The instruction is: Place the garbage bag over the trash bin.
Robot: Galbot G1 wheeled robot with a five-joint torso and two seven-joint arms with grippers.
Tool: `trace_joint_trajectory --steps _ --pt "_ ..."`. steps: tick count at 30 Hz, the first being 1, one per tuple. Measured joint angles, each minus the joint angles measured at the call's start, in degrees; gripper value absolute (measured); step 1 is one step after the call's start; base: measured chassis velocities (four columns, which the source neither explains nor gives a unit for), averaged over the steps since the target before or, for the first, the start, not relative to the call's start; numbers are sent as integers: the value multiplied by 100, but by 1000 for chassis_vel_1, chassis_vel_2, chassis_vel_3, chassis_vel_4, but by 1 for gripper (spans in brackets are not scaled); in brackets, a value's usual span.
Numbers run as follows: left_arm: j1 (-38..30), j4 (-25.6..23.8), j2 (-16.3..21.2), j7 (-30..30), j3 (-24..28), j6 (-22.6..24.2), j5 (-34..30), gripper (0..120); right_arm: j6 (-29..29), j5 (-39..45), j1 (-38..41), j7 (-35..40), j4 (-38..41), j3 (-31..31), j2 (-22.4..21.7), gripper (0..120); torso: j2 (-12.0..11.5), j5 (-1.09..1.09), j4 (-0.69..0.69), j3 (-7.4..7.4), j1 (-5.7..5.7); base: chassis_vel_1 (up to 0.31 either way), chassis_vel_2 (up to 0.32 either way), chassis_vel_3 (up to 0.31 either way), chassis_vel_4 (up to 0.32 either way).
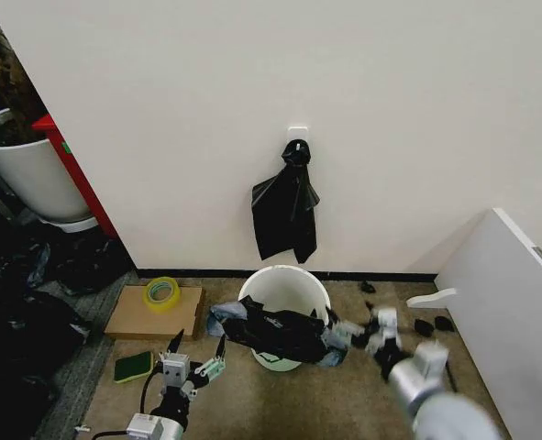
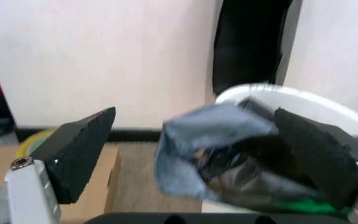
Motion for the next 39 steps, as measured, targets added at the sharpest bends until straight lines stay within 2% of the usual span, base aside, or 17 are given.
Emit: trace_joint_trajectory --steps 2,3,5,7,8,11,13,16,25,28,30,32,34,37,38,39 --pt "10 3 -35 22 -7 -43 40 100 -44 44 132 -149 -95 -51 -74 100 0 0 1 0 0 0 0 0 0" --pt "78 15 -160 103 -42 -197 176 100 -179 148 757 -662 -513 -412 -319 100 0 -1 1 0 0 0 0 0 0" --pt "169 26 -263 160 -92 -302 298 100 -245 153 1612 -1055 -1067 -1017 -454 100 0 1 4 0 0 0 0 0 0" --pt "211 31 -304 181 -120 -333 334 100 -254 144 1884 -1137 -1272 -1229 -462 100 0 -2 3 0 0 0 0 0 0" --pt "262 36 -348 206 -160 -362 368 100 -269 129 2243 -1246 -1567 -1534 -449 100 0 -3 4 1 0 0 0 0 0" --pt "445 31 -429 285 -349 -468 481 100 -235 -51 3463 -1574 -2656 -2490 -207 100 0 -2 2 1 0 0 0 0 0" --pt "491 27 -435 302 -397 -501 516 100 -198 -100 3675 -1628 -2874 -2639 -132 100 0 -4 3 0 0 0 0 0 0" --pt "706 -3 -462 353 -588 -634 547 100 22 -397 4386 -1906 -3796 -3144 208 100 0 -4 4 0 0 0 0 0 0" --pt "928 32 -526 391 -726 -787 456 100 272 -946 4927 -2318 -4621 -3704 518 95 0 -4 2 0 0 0 0 0 0" --pt "978 19 -548 395 -762 -806 404 100 343 -1019 5109 -2402 -4903 -3860 603 79 0 -3 2 0 0 0 0 0 0" --pt "981 18 -552 395 -764 -808 402 100 345 -1017 5122 -2404 -4926 -3870 612 78 0 -3 2 0 0 0 0 0 0" --pt "996 13 -563 395 -771 -814 393 100 346 -983 5165 -2431 -5002 -3908 629 66 1 -3 2 0 0 0 0 0 0" --pt "997 12 -565 395 -770 -815 390 100 345 -979 5169 -2447 -5007 -3921 626 63 1 -3 2 0 0 0 0 0 0" --pt "976 12 -570 390 -751 -816 381 100 340 -977 5180 -2501 -5006 -3994 575 47 1 -4 1 -1 -1 0 0 0 0" --pt "976 12 -570 390 -751 -816 381 100 340 -977 5180 -2501 -5006 -3994 575 47 1 -4 1 -1 -1 0 0 0 0" --pt "966 12 -573 388 -741 -816 378 100 335 -975 5192 -2517 -5006 -4008 571 43 1 -3 1 0 -1 0 0 0 0"
